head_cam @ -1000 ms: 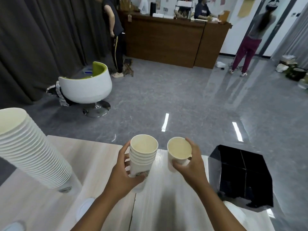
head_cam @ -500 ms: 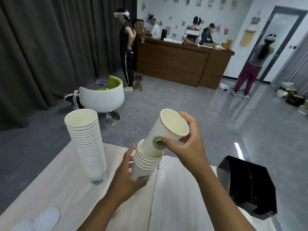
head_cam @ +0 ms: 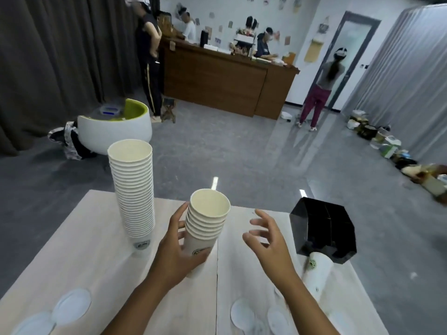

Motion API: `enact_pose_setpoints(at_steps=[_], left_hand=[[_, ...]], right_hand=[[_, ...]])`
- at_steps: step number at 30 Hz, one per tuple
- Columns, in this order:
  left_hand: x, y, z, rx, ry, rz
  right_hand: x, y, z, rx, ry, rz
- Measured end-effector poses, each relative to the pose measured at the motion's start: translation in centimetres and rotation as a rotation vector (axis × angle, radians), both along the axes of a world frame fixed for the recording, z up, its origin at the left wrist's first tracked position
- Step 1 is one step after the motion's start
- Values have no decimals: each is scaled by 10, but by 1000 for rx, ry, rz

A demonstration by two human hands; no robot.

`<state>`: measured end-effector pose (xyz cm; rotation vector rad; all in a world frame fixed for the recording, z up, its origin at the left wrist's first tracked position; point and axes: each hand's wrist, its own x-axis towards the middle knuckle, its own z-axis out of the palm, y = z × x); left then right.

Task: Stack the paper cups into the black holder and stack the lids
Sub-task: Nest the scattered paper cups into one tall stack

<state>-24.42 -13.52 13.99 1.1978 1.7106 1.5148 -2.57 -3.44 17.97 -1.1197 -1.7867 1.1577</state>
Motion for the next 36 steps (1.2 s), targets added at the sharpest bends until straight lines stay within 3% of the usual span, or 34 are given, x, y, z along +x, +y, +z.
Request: enact_pose_setpoints(at_steps=[7,14,27,36], left_hand=[[46,18,-5,-6,9,-123],[101,53,-10,-48,12,-162],[163,88,-37,-138,-14,-39],[160,102,-35,-167,43,15]], right_hand=[[96,15,-57,-163,-85,-407],[187,63,-94,-274,-152,-639],[224,162,-169,-506,-412,-534],[224,186,-192,-558,-394,-563]])
